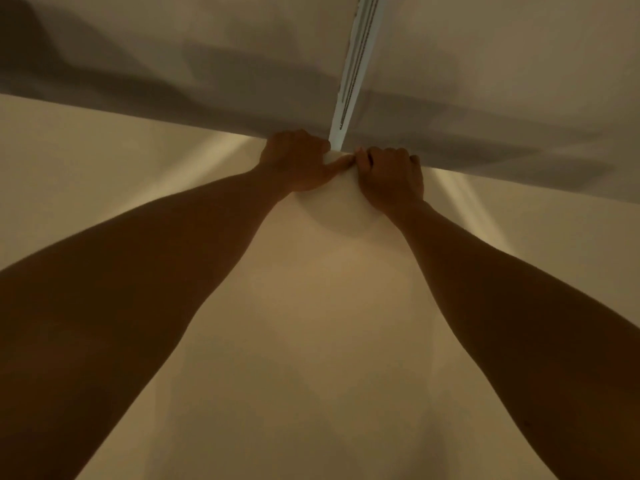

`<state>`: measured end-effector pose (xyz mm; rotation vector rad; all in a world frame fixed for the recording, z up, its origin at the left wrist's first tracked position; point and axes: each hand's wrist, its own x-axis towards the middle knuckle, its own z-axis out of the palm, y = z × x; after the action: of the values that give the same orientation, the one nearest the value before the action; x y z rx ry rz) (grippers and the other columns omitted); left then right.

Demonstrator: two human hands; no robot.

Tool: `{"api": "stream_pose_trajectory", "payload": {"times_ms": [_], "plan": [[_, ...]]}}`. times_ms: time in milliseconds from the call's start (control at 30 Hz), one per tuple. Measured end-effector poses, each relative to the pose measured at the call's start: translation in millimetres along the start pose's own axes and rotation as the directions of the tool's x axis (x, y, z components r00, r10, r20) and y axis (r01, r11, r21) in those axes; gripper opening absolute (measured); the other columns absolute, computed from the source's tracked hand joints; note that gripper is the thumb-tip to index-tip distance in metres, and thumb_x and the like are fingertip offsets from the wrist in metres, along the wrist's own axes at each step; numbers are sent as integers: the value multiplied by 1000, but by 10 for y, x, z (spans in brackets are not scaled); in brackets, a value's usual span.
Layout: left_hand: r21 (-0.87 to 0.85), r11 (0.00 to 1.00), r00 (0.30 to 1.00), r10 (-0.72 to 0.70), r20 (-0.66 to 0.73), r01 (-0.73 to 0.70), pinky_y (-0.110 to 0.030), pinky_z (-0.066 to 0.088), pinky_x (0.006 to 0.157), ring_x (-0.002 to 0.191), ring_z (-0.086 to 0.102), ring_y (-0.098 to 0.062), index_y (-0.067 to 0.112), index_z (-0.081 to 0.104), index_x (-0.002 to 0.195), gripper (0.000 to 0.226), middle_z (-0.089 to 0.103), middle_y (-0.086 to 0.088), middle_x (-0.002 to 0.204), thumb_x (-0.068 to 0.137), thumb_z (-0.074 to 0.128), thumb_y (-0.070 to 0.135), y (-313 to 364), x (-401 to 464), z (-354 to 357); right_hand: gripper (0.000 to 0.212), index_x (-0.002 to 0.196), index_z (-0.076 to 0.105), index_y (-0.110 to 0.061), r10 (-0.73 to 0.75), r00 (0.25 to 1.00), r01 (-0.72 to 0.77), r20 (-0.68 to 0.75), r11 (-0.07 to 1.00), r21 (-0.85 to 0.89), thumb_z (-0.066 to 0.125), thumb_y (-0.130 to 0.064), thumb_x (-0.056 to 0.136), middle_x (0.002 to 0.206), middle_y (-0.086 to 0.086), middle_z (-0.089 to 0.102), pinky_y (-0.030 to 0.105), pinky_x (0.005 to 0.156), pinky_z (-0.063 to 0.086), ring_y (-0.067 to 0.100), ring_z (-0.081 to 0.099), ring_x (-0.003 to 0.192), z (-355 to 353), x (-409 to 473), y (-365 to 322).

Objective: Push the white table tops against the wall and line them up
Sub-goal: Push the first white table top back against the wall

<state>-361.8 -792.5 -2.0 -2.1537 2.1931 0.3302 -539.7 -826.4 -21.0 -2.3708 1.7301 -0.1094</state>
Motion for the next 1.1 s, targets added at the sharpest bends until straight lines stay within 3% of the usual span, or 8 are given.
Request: {"api": "stream_pose_trajectory", "payload": {"times_ms": [267, 333, 467, 567, 633, 733, 933, 1100], "plan": [[11, 1000, 999, 1, -46, -1, -38, 41, 80, 104, 65, -32, 23, 67, 108, 76, 72, -10, 107, 90, 24, 83, -11, 200, 18, 55, 94, 69, -16, 21, 997, -21, -68, 1000, -2, 25, -48, 104, 94, 12, 69, 40, 86, 33, 32, 56, 98, 32, 161, 31], [6, 1000, 998, -16, -57, 17, -40, 41, 86, 108, 62, -32, 23, 66, 114, 77, 71, -10, 112, 91, 23, 83, 0, 202, 62, 54, 93, 68, -16, 41, 995, -42, -96, 999, -9, 26, -48, 103, 95, 11, 68, 40, 86, 33, 31, 56, 98, 51, 153, 28], [-38, 995, 993, -98, -61, 96, -56, 18, 119, 148, 26, -37, 29, 44, 147, 77, 41, -15, 155, 93, 20, 79, 36, 98, 162, 51, 111, 64, -12, 103, 981, -121, -163, 987, -103, 28, -48, 101, 115, 16, 60, 46, 96, 35, 37, 50, 113, 63, 96, -27], [-37, 995, 993, -94, -76, 91, -67, -3, 120, 156, -3, -35, 32, 14, 160, 74, 8, -8, 170, 98, 13, 71, 60, -132, 243, 50, 139, 48, -12, 188, 975, -194, -114, 980, -42, 30, -42, 103, 143, 17, 47, 51, 117, 19, 39, 35, 138, 114, -72, -157], [-19, 999, 995, -43, -90, 42, -72, 0, 118, 156, -7, -36, 33, 3, 161, 69, -2, -6, 171, 101, 12, 66, 88, -393, 315, 56, 154, 29, -14, 147, 984, -149, -100, 989, -10, 25, -40, 104, 161, 15, 27, 51, 122, 8, 36, 16, 151, 182, -322, -236], [-17, 1000, 995, -11, -97, 10, -77, 6, 114, 156, -6, -37, 36, -3, 161, 66, -6, -5, 171, 103, 14, 63, 126, -848, 421, 59, 159, 15, -17, 76, 992, -77, -98, 997, -6, 19, -41, 105, 167, 11, 10, 50, 124, 8, 32, 4, 154, 226, -782, -300], [-2, 999, 995, -44, -90, 44, -79, 7, 112, 155, -5, -42, 34, -6, 161, 70, -8, -10, 170, 103, 18, 64, 343, -1562, 508, 57, 159, 16, -20, 75, 994, -75, -83, 997, 8, 23, -39, 105, 167, 10, 9, 50, 124, 9, 30, 1, 154, 257, -1592, -474], [-53, 998, 999, -46, 15, 47, -81, 4, 111, 153, -9, -45, 36, 0, 161, 65, -8, -9, 171, 102, 19, 56, 502, -2020, 508, 56, 158, 21, -18, 94, 992, -93, -82, 996, 10, 28, -36, 106, 166, 11, 14, 50, 124, 9, 31, 5, 154, 324, -2114, -577]]}}
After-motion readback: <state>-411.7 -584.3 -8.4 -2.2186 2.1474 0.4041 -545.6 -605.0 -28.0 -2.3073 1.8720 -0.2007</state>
